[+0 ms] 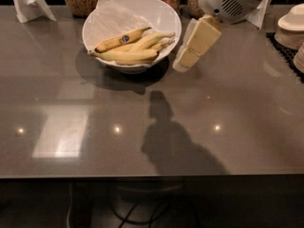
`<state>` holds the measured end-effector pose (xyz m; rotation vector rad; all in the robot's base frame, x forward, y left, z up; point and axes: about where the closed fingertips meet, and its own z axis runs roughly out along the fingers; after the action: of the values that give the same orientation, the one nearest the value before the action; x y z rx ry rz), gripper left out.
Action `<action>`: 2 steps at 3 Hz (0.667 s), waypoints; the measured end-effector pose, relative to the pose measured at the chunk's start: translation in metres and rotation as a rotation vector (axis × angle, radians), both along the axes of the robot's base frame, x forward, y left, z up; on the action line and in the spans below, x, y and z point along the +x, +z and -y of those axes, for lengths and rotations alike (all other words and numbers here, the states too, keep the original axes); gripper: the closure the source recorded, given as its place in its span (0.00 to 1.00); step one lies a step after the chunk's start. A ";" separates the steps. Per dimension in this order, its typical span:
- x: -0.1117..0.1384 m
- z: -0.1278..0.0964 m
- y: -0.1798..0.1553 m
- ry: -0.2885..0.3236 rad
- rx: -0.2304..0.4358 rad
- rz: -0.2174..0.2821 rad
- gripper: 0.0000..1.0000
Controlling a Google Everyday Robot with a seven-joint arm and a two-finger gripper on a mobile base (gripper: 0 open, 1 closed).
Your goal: Pick banana from white bowl
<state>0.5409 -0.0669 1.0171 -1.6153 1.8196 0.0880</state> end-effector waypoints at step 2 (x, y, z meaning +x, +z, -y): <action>0.023 -0.021 -0.007 0.142 -0.034 0.164 0.00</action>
Offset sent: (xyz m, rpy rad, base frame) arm 0.0480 0.0393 -0.0187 -0.0754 -0.3021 0.2901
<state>0.5642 -0.0464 1.0097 -1.7224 1.5899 -0.0116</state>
